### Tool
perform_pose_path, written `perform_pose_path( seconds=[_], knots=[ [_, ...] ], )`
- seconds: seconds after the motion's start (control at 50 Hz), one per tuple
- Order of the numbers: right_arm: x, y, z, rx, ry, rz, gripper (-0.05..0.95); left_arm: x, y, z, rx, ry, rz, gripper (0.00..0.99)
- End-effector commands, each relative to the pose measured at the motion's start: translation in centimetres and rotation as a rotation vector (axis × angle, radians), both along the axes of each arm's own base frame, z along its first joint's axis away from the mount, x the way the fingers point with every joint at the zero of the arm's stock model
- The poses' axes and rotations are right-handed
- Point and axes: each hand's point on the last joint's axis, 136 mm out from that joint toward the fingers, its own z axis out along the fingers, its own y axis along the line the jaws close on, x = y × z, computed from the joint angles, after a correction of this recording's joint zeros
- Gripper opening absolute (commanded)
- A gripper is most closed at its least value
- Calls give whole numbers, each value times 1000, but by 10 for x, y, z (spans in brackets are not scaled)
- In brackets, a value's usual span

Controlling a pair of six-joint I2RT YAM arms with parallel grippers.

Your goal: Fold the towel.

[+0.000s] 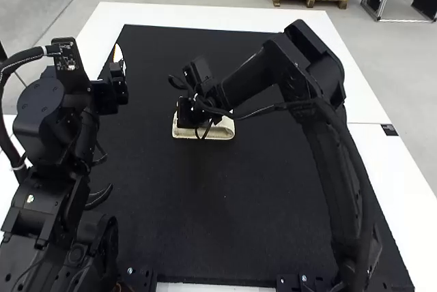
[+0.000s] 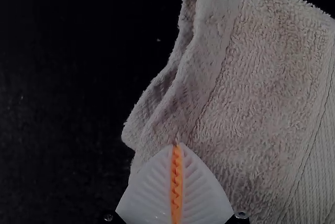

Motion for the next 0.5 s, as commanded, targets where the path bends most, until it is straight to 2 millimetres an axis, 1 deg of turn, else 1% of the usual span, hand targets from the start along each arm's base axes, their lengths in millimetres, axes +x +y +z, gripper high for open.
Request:
perform_pose_path(
  seconds=[0.0, 0.14, 0.34, 0.48],
  knots=[
    [-4, 20, 14, 24, -28, 26, 0, -5, 1, 6, 7, -31, 6, 946],
    [-5, 25, 14, 26, -30, 32, 0, -6, 2, 6, 7, -32, 8, 946],
    [-4, 22, 1, 4, -18, 34, 0, -5, 2, 6, 7, -31, 8, 946],
    [-3, 21, -1, 0, -17, 32, -2, -6, 1, 7, 7, -32, 6, 946]
  ],
)
